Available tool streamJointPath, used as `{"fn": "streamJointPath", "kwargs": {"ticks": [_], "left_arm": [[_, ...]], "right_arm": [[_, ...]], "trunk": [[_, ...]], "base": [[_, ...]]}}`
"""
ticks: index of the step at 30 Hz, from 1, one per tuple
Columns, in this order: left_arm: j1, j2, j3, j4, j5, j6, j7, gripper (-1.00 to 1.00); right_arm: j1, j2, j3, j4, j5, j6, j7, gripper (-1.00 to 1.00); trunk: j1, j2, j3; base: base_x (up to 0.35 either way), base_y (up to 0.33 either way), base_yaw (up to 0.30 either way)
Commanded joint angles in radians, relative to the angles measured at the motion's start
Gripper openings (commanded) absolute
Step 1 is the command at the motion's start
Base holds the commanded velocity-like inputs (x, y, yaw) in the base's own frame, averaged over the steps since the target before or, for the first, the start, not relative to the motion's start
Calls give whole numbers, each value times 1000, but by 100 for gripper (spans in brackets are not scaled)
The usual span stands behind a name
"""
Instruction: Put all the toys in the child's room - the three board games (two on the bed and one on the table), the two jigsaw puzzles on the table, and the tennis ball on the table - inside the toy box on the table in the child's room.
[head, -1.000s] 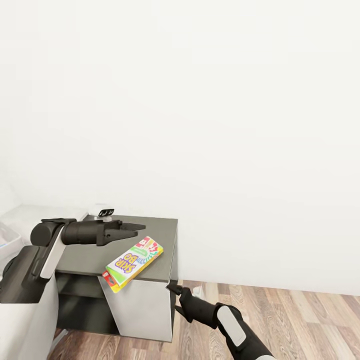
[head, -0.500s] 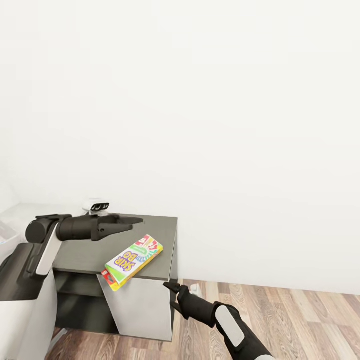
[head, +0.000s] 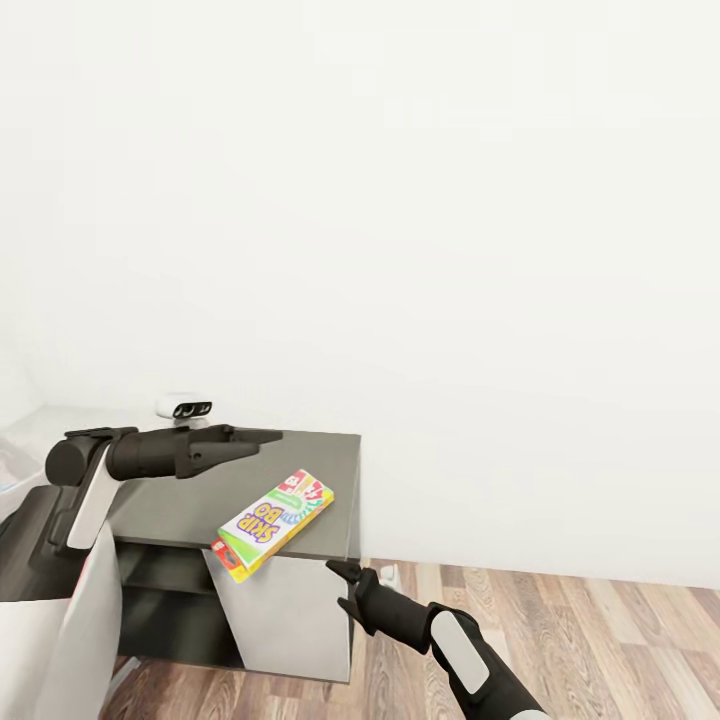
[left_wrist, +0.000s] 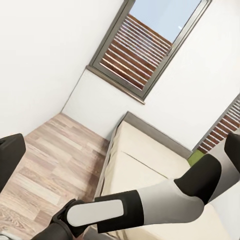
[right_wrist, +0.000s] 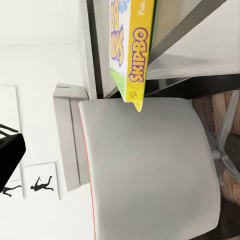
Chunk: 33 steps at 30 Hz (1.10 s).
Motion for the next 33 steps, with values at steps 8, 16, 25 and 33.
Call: {"fn": "streamJointPath", "kwargs": {"ticks": [8,16,25,33], "left_arm": [[-1,0,2,0,2,11,-2,100],[-1,2,2,0,2,11,-2,100],[-1,3,4,0,2,11,-3,100],[-2,2,4,0,2,11,-6,100]], "right_arm": [[-1,0,0,0,-3,4,5,100],[-1,0,0,0,-3,3,7,100],[-1,0,0,0,-3,-9,6,100],[-1,0,0,0,-5,-75,3,100]], "trunk": [[0,-1,-1],[0,-1,-1],[0,-1,-1],[0,-1,-1]], "base": [[4,131,0],[1,135,0],[2,88,0],[14,65,0]]}}
